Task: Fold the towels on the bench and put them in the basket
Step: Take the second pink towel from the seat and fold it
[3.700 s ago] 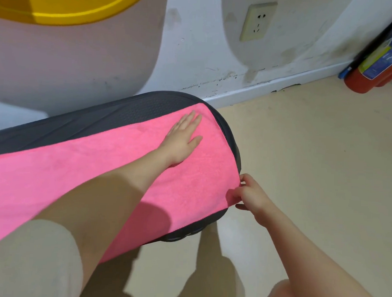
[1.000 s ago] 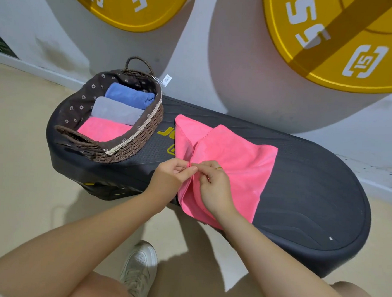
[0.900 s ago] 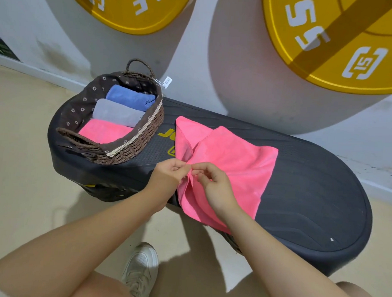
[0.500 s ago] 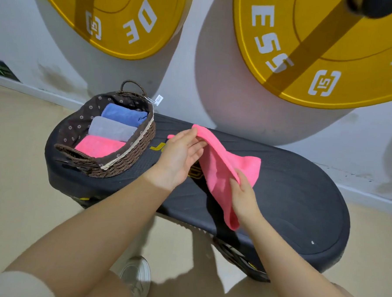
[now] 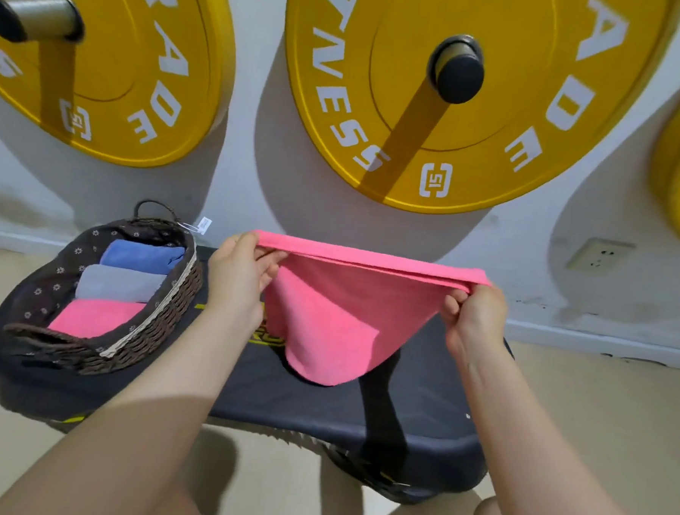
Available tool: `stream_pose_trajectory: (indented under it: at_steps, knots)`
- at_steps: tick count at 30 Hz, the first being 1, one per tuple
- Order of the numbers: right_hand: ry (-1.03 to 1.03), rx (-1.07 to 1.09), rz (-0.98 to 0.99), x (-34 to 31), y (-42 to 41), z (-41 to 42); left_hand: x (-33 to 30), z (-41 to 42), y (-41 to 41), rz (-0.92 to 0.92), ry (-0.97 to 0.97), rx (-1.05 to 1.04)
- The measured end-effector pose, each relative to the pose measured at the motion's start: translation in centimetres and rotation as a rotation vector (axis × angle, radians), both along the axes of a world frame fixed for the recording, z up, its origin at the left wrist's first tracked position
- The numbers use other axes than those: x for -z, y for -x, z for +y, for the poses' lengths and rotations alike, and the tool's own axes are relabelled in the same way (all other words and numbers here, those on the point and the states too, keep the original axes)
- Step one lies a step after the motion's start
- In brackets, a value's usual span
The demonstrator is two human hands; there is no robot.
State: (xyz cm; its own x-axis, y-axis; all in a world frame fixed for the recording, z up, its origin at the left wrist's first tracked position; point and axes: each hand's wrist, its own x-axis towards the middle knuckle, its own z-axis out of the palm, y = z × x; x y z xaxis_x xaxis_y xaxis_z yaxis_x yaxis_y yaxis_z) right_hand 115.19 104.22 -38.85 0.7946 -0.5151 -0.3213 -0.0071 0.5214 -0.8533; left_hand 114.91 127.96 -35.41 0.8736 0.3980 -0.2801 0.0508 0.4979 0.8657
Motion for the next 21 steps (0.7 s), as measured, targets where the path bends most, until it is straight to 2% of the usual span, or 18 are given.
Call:
stream_pose_trajectory:
  at_steps: [2,4,10,13,16,18,21]
  knots:
    - [-0.001,0.005,-0.045,-0.5,-0.1,-0.4,0.0,0.0,0.6,0.016,-0.186,-0.025]
    - [0.013,0.014,-0.06,-0.6,-0.3,-0.7,0.0,0.0,0.4,0.032,-0.245,-0.02]
    - [-0.02,-0.132,-0.033,-1.6,-2.6,-0.5,0.0,0.0,-3.5,0.167,-0.059,0.068]
    - [0.065,-0.187,-0.096,-3.5,-3.9,-0.8,-1.3,-0.4,-5.8,0.103,-0.019,0.083]
    - [0.078,-0.147,-0.186,-5.4,-4.9,-1.8,-3.5,-0.3,-6.8,-0.061,0.019,0.044]
    - [0.178,-0.129,-0.172,-5.9,-4.8,-2.4,-3.7,0.0,-6.9,-0.126,0.006,0.044]
    - [0.521,-0.14,0.006,-3.6,-3.8,-2.7,-0.9,0.8,-6.3,0.031,-0.185,0.067]
